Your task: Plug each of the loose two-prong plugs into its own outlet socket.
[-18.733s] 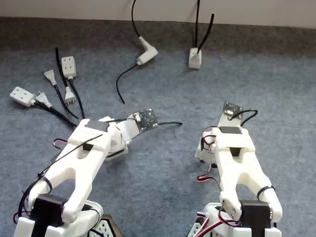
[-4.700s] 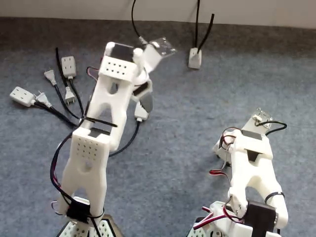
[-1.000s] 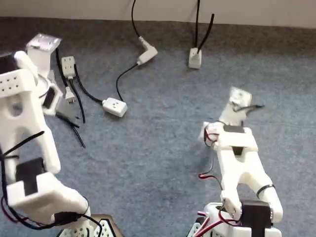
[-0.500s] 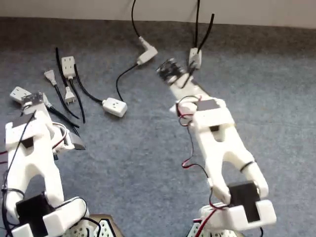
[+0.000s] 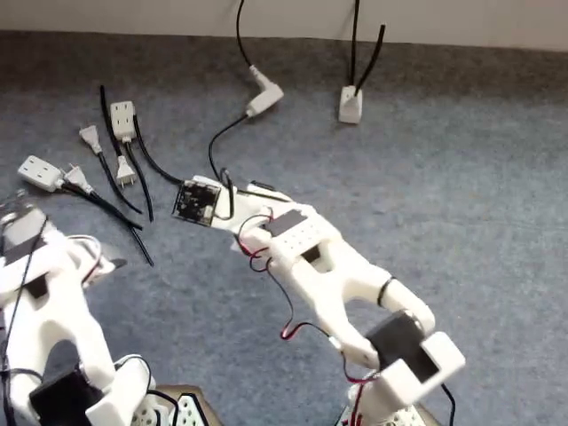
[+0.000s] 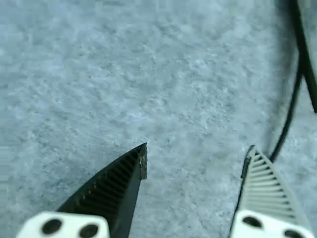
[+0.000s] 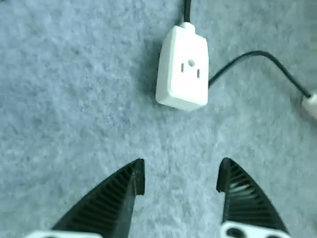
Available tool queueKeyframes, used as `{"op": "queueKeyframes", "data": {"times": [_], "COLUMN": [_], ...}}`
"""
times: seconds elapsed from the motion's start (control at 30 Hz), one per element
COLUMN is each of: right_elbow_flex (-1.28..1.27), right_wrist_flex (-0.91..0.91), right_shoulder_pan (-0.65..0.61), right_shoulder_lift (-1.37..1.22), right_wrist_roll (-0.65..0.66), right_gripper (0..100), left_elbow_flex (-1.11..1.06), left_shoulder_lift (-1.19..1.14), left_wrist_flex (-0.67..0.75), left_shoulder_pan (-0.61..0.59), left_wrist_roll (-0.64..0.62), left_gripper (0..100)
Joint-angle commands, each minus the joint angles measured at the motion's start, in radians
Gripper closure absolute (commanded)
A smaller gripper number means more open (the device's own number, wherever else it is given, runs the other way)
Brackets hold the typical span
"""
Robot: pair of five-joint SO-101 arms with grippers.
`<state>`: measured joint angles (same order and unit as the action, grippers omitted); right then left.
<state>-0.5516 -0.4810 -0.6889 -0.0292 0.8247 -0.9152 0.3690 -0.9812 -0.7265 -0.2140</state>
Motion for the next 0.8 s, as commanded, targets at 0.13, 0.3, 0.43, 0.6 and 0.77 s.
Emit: {"op": "queueKeyframes", "data": {"times": [0.13, 0.3, 0.43, 0.6, 0.77], "right_elbow_flex": [0.206, 0.364, 0.486, 0.578, 0.610], "right_wrist_flex": [0.182, 0.180, 0.179, 0.179, 0.180], "right_shoulder_pan": [-0.021, -0.039, -0.059, -0.067, -0.088], "right_shoulder_lift": [-0.254, -0.364, -0.470, -0.544, -0.545], "right_wrist_roll": [0.021, 0.021, 0.021, 0.021, 0.021], "right_gripper": [75.3, 75.3, 75.3, 75.3, 75.4], "left_elbow_flex": [0.021, 0.002, -0.002, -0.002, -0.002], "left_shoulder_lift": [0.024, 0.024, 0.024, 0.024, 0.024], "left_wrist_flex": [0.012, 0.055, 0.064, 0.064, 0.064], "left_shoulder_pan": [-0.173, -0.145, -0.145, -0.145, -0.143], "left_wrist_roll": [-0.049, -0.049, -0.049, -0.049, -0.049], "left_gripper": [69, 69, 69, 69, 69]}}
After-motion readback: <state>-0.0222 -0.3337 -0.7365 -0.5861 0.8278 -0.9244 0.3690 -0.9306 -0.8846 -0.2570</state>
